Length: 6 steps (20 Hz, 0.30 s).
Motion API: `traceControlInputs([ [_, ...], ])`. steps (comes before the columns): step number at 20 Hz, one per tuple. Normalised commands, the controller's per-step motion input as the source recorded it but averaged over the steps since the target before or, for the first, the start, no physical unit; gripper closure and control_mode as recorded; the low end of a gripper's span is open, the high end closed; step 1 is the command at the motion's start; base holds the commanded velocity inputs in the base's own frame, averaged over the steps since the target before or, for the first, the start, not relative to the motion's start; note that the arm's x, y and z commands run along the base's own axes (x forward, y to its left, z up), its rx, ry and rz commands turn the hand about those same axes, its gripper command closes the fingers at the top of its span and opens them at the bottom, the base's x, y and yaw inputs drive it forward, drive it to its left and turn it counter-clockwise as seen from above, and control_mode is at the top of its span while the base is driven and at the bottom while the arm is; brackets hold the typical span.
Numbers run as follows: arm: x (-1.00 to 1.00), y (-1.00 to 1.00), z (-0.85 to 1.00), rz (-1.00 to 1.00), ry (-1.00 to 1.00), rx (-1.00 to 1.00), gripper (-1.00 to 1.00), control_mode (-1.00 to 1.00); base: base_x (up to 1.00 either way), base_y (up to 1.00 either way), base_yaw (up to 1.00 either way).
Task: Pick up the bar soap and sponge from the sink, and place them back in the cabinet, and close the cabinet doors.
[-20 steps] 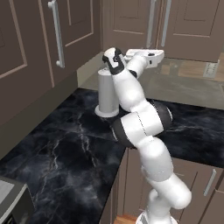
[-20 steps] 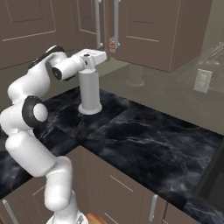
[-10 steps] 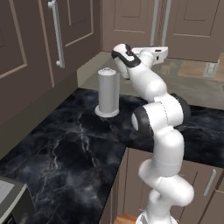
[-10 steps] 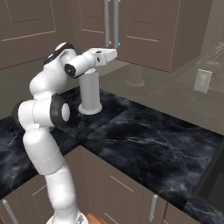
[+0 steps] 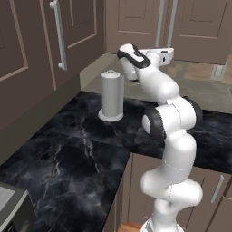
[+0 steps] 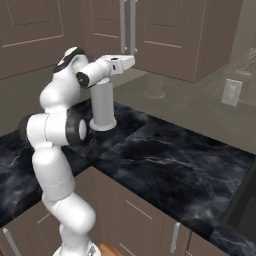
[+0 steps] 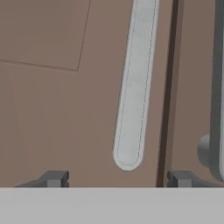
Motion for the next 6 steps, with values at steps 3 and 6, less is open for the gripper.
traceControlInputs([
  [3, 0.31, -0.03, -0.05, 0.0, 0.0, 0.0, -1.0, -1.0, 0.0, 0.0, 0.0],
  [6, 0.38, -0.06, -0.1, 0.0, 0.0, 0.0, -1.0, -1.0, 0.0, 0.0, 0.0],
])
